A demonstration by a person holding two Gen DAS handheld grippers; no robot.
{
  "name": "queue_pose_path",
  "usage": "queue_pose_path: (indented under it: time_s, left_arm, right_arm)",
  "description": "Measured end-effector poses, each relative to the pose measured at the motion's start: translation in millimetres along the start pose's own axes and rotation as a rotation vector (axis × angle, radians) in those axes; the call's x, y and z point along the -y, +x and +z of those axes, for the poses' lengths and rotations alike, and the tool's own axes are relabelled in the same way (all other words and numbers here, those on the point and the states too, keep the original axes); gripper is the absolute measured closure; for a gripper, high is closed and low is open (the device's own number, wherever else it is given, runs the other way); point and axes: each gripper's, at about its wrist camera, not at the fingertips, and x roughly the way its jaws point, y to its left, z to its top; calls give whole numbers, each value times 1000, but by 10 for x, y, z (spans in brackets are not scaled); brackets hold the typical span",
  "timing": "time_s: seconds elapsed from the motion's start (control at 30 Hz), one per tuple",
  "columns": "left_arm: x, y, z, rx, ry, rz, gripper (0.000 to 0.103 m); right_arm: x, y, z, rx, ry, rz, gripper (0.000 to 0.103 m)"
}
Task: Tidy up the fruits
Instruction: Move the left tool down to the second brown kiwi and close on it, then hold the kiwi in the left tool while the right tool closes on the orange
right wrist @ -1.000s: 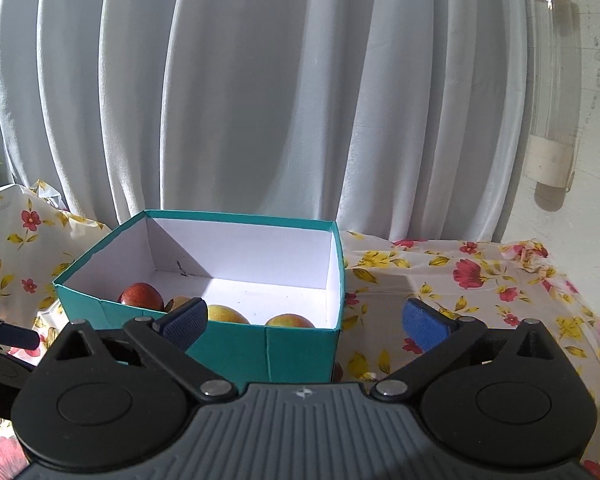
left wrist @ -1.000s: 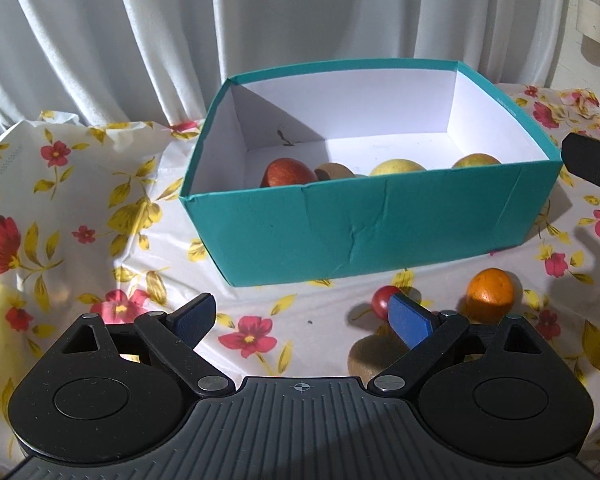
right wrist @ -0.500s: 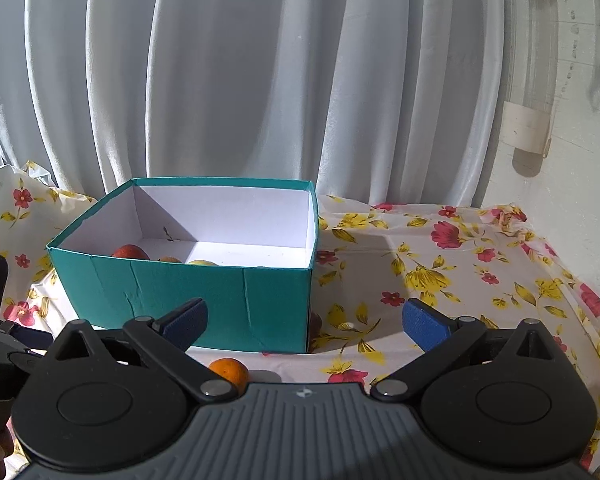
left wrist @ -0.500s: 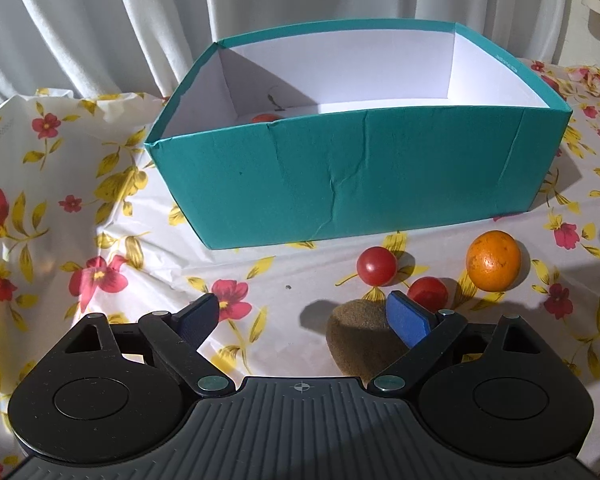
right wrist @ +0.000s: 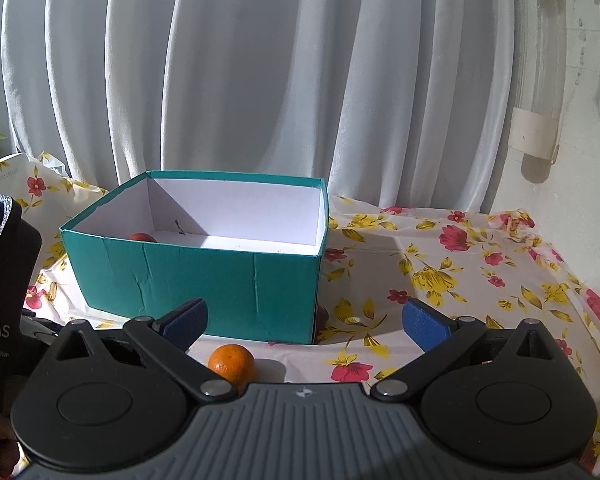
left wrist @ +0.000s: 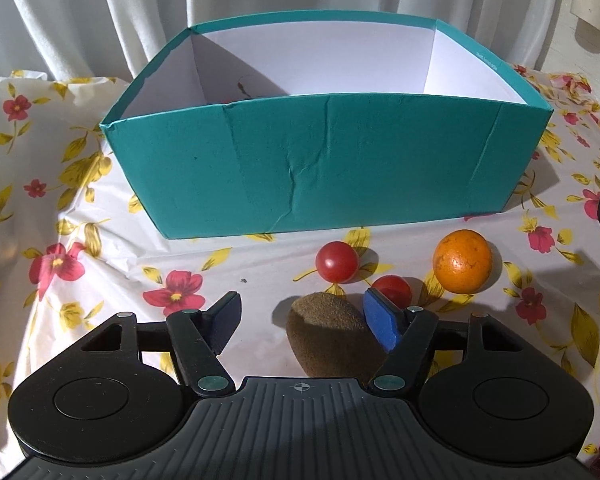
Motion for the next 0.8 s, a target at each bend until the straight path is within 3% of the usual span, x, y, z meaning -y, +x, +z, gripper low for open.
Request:
queue_pose_path:
  time_s: [0.13, 0.2, 0.23, 0.8]
  left_arm:
    - [-13, 24, -7, -19, -19, -50, 34]
    - [-18, 59, -18, -50, -25, -74, 42]
    - [-33, 71, -20, -72, -37, -103, 52]
    - [-106, 44, -24, -55, -31, -97, 53]
  right_arm:
    - [12, -5, -17, 1, 13, 3, 0]
    - [8, 2, -21, -7, 18, 2, 0]
    - [6, 7, -22, -9, 19, 4, 0]
    - [-120, 80, -50, -1, -39, 26, 0]
